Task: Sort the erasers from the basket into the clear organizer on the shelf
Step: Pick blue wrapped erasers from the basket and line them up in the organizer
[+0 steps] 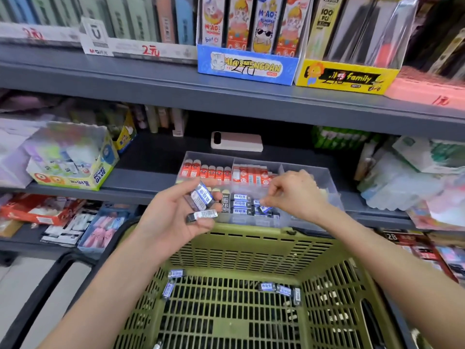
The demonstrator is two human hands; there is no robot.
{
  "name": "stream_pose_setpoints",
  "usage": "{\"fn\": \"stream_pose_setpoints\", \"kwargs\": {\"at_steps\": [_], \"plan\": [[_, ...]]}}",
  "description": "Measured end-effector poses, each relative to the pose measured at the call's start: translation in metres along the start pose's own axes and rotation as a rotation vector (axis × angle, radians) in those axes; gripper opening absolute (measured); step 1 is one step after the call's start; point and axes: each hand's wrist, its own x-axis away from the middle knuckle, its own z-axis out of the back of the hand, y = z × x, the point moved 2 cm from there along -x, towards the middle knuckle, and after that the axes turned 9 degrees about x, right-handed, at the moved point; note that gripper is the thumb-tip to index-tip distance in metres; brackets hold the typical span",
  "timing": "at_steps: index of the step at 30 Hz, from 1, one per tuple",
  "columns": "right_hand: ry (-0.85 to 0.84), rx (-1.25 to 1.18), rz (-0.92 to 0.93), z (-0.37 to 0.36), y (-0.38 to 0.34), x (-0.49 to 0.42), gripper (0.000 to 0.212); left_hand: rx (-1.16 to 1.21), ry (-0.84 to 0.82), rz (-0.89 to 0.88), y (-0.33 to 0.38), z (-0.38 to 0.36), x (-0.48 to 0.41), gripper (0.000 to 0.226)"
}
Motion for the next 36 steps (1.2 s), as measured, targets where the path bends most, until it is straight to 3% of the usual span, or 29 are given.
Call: {"fn": "stream_pose_setpoints", "kwargs": {"at_steps": [9,15,22,24,27,30,34,36], "plan": [[0.088,0.058,0.054,-0.011,-0.004,0.003,0.027,0.003,0.003,0.048,-0.008,-0.005,-0.015,0.035],[0.031,0.197,0.145,-0.017,-0.004,0.004,0.022,0.007,0.039,0.085,-0.012,-0.008,-0.019,0.044],[0.028,0.237,0.245,-0.01,-0.004,0.008,0.036,-0.046,0.043,0.11,-0.016,-0.013,-0.019,0.046],[0.172,0.09,0.22,0.001,-0.014,0.015,0.036,-0.069,0.03,0.114,-0.018,-0.015,-0.018,0.047],[0.288,-0.331,0.147,0.019,-0.035,0.025,0.028,-0.087,0.009,0.111,-0.019,-0.019,-0.018,0.043],[0.194,-0.389,0.16,0.024,-0.054,0.026,0.022,-0.078,-0.049,0.122,-0.021,-0.024,-0.018,0.04],[-0.013,-0.602,0.174,0.028,-0.056,0.023,0.05,-0.167,-0.088,0.131,-0.023,-0.03,-0.019,0.038],[-0.053,-0.64,0.228,0.033,-0.053,0.019,0.042,-0.196,-0.084,0.122,-0.022,-0.032,-0.018,0.039]]}}
